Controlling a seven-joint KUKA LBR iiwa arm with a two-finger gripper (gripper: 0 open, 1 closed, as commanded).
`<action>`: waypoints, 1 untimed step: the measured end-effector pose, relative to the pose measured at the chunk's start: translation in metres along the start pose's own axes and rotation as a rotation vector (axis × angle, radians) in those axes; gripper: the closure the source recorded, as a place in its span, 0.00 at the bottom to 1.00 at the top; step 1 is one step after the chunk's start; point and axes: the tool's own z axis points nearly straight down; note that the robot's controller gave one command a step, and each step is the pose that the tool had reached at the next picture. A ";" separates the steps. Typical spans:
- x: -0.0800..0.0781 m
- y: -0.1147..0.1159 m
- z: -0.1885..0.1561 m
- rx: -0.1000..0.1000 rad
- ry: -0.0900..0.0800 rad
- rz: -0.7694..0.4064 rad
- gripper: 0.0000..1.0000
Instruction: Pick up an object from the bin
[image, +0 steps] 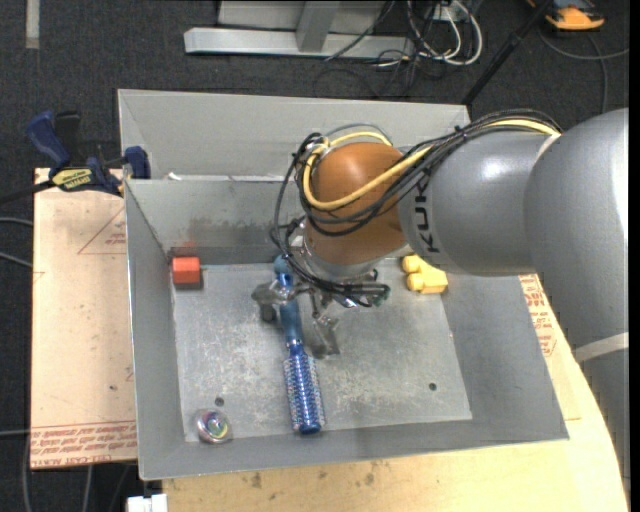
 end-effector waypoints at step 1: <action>-0.001 -0.001 -0.002 0.002 -0.002 0.001 1.00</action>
Offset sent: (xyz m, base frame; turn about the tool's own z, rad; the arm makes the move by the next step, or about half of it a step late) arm 0.0000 0.0000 0.0000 0.0000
